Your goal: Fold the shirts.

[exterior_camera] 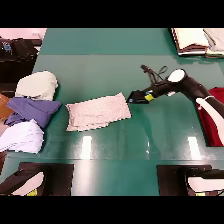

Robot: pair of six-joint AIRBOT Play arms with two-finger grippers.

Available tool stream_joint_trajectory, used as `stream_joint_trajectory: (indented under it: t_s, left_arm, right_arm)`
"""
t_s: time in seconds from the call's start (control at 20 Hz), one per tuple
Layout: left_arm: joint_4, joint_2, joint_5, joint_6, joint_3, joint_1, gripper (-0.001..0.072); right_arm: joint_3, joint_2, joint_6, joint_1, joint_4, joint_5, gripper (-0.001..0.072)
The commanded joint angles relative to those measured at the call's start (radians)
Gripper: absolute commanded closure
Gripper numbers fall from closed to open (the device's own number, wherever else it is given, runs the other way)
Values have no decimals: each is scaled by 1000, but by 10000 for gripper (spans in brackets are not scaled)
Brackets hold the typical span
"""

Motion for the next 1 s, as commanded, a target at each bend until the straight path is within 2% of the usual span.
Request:
stream_joint_trajectory:
  t_s: [0.0,0.15,0.2,0.35,0.4,0.55,0.6,0.75,0.95]
  left_arm:
    - [-11,1,-5,0,0,1,684]
    - [-25,1,-3,1,0,1,684]
    - [-26,1,-5,1,0,1,684]
    - [-26,1,-6,1,0,1,684]
    - [-30,1,-8,1,0,1,684]
    - [-72,1,-10,2,0,1,684]
    - [-87,1,-10,2,-5,1,684]
    - [-104,1,-9,3,-33,-26,685]
    - [-100,0,17,3,-58,-164,685]
  right_arm:
    - [-51,-53,15,-90,49,11,62]
    - [9,-152,14,-39,105,15,72]
    - [42,-189,14,-9,116,14,124]
    - [151,-299,14,77,171,19,142]
    - [187,-335,14,105,196,20,181]
    - [264,-393,14,164,210,21,583]
    - [277,-392,13,170,206,18,669]
    - [303,-333,17,122,109,20,698]
    - [302,-159,125,-93,-93,24,699]
